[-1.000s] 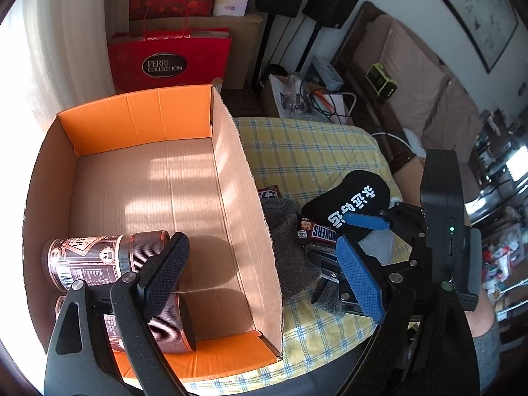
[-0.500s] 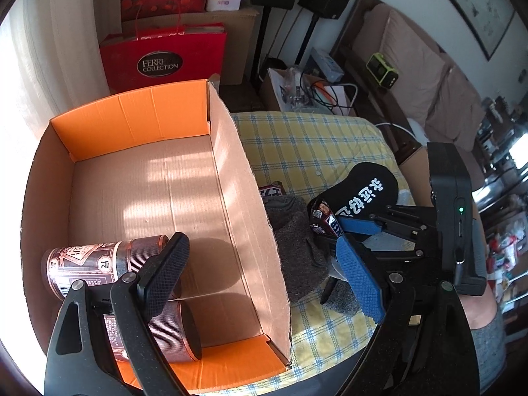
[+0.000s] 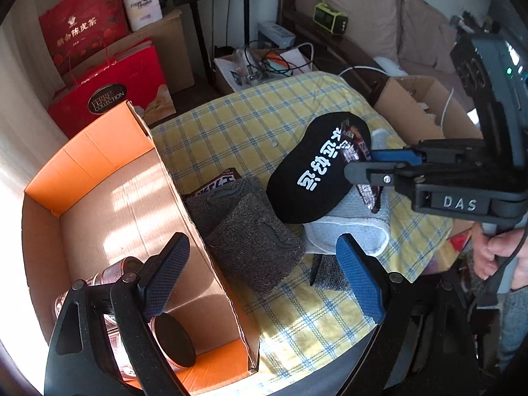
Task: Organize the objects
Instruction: 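Withdraw the left gripper from the box toward the grey sock, then grasp the grey sock with the left gripper while the right gripper grasps the Snickers bar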
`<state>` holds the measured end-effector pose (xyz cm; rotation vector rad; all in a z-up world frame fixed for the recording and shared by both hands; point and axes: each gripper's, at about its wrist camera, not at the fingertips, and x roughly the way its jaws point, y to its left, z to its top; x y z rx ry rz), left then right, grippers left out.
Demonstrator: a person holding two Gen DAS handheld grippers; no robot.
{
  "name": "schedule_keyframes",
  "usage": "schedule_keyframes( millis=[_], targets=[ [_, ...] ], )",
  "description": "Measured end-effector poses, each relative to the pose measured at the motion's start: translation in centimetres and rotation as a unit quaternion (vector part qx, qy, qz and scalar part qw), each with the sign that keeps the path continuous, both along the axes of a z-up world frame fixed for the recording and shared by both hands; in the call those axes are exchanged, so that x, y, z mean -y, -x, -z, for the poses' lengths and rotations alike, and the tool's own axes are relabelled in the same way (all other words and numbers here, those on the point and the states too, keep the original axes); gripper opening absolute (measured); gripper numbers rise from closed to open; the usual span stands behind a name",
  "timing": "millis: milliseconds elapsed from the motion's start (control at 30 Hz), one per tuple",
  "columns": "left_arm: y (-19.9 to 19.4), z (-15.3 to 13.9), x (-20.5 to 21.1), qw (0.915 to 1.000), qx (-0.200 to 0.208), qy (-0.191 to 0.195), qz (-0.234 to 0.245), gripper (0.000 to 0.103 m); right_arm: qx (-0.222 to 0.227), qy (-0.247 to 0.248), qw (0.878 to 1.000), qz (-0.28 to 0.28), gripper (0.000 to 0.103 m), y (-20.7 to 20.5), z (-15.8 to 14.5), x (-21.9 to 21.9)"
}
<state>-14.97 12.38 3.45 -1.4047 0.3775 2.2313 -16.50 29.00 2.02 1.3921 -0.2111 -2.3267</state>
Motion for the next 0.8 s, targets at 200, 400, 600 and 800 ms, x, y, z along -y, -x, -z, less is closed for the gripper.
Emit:
schedule_keyframes(
  millis=[200,400,600,800],
  targets=[
    [-1.3,1.9,-2.6,0.9935,-0.034,0.099,0.045,0.075,-0.009,0.016,1.0,0.013,0.032,-1.2,-1.5,-1.0],
    [-2.3,2.9,-4.5,0.9854,-0.047,0.145,0.075,0.075,-0.006,0.019,1.0,0.02,0.032,-1.8,-1.3,-1.5],
    [-2.7,6.0,-6.4,0.9614,-0.075,0.24,0.111,0.075,-0.002,0.026,0.999,0.039,0.032,-2.2,-1.0,-2.9],
    [-2.7,8.3,-6.9,0.9481,-0.082,0.283,0.12,0.072,0.0,0.025,0.999,0.043,0.032,-2.4,-1.1,-3.5]
  ],
)
